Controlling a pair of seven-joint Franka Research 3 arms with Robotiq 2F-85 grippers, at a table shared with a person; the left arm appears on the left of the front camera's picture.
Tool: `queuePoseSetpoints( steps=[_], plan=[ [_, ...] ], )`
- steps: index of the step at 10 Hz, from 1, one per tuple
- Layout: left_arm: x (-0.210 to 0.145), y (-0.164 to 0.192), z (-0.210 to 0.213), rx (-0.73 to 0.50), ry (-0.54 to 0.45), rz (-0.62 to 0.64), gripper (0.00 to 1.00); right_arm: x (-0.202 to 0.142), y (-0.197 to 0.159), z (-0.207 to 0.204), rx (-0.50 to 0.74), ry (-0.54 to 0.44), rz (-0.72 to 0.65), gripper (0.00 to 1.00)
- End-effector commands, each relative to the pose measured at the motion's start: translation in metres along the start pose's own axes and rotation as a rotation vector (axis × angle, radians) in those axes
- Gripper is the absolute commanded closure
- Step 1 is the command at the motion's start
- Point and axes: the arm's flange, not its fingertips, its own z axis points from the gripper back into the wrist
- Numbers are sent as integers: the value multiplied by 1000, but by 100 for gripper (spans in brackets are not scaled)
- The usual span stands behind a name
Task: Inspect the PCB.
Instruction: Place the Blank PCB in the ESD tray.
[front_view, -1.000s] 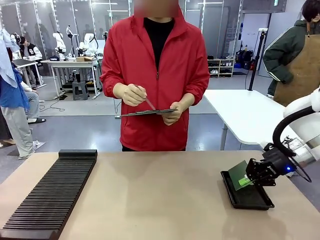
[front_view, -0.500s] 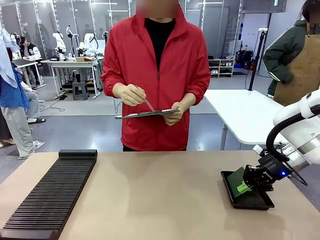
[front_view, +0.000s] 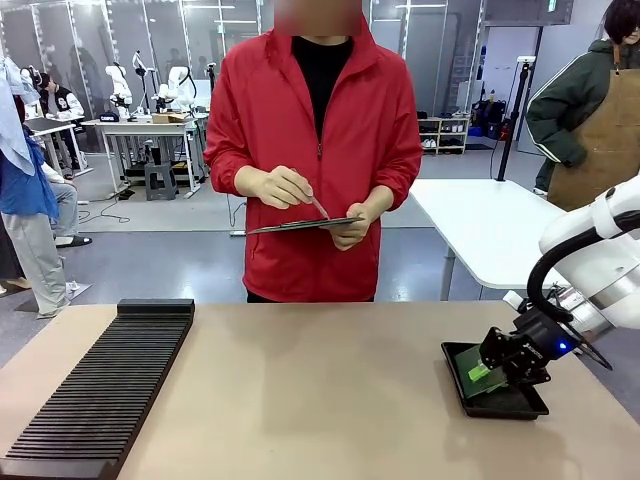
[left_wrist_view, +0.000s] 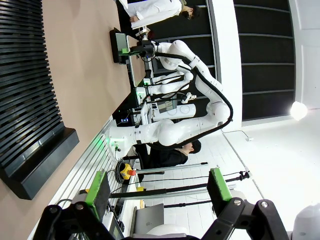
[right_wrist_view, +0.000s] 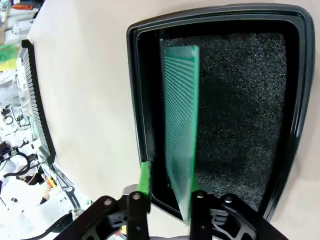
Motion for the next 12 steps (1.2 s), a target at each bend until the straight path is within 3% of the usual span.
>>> queuePoseSetpoints(
  steps=[1, 3, 4, 12],
  plan=[
    [1, -1, 1, 14, -1, 5, 0, -7, 10, 1, -78, -43, -38, 34],
    [1, -1, 1, 14, -1, 5, 0, -12, 14, 7, -100, -56, -40, 7],
    [1, -1, 1, 14, -1, 5, 0, -14, 18, 10, -114, -62, -42, 0],
    [1, -1, 1, 14, -1, 5, 0, -28, 52, 26, -295, -185, -110, 0]
  ],
)
